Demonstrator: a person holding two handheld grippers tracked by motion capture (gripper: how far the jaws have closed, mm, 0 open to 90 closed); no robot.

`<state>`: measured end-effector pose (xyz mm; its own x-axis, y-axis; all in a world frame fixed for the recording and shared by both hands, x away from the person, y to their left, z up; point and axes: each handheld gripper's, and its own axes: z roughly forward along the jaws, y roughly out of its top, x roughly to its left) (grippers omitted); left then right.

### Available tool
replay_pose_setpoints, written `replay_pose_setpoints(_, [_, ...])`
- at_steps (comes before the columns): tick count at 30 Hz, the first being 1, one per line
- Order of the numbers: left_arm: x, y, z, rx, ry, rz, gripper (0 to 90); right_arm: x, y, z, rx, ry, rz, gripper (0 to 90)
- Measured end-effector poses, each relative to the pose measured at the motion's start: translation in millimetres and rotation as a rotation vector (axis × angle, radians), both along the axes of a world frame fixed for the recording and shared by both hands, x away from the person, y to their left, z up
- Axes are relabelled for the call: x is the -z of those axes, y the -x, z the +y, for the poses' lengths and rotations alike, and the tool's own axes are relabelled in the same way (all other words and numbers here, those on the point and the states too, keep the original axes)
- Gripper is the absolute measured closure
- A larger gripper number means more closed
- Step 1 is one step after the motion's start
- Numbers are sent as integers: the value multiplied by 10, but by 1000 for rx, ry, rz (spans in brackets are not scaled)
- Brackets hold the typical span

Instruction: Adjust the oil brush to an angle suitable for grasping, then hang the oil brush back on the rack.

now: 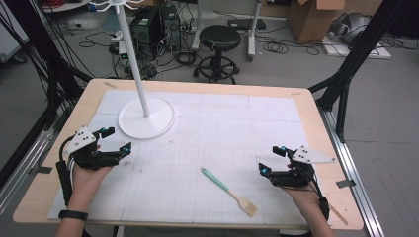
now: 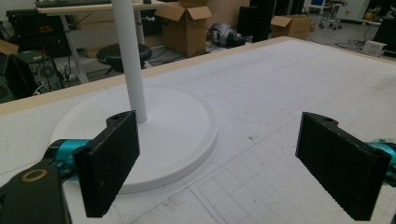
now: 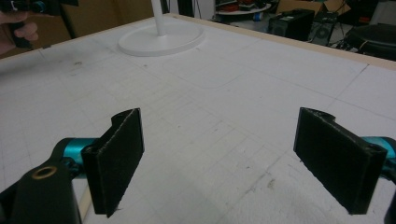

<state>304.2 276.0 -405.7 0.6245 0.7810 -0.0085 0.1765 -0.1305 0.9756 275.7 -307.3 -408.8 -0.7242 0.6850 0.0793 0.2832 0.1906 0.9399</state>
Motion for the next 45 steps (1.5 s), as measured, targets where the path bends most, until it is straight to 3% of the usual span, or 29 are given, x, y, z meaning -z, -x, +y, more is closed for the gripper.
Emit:
replay_pose_setpoints(13, [-8,5,39,-11,3,3,142,11,3,107,-24,10,12,148])
replay_pose_setpoints(23, [-12,14,42,-5,14,5,142,55,34,377,-52,72,57,157])
replay_pose_setpoints(29, [-15,17,50,-6,11,3,142,129,52,576,-103,125,96,176])
replay_pose_setpoints(38, [-12,18,40,-1,10,7,142,219,124,799,-172,177,152,278])
replay_pose_setpoints(42, [-13,22,37,0,11,10,143,261,165,874,-184,209,188,380])
replay_pose_setpoints(45, [-13,20,41,-1,8,7,143,284,181,901,-188,222,207,401])
